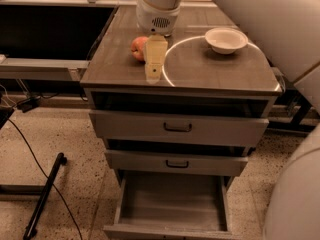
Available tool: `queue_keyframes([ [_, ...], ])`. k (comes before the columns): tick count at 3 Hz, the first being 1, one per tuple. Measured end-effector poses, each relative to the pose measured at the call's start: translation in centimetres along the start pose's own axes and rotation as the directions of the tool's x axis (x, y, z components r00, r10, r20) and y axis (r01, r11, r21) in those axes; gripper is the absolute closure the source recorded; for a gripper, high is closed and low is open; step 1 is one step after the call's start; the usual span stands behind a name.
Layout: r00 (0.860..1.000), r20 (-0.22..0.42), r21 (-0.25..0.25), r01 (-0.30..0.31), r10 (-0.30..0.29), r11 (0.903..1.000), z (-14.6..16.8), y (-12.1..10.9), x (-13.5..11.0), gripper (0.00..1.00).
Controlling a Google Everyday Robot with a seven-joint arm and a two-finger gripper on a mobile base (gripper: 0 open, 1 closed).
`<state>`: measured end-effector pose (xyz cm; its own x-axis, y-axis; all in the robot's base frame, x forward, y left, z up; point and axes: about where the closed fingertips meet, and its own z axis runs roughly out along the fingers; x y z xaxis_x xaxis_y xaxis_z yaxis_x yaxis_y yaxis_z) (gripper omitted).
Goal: Place apple into bottom drawer
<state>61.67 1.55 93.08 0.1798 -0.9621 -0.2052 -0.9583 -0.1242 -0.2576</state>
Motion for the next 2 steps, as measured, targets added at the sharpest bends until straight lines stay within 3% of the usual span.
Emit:
queue_keyframes([
  [1,0.996,0.069,0.109,-0.065,0.058,0.9919,-0.5,-3.7,2.7,0.00],
  [2,0.979,0.172,0.201,-0.145,0.110,0.9689,-0.7,-7.6,4.7,0.00],
])
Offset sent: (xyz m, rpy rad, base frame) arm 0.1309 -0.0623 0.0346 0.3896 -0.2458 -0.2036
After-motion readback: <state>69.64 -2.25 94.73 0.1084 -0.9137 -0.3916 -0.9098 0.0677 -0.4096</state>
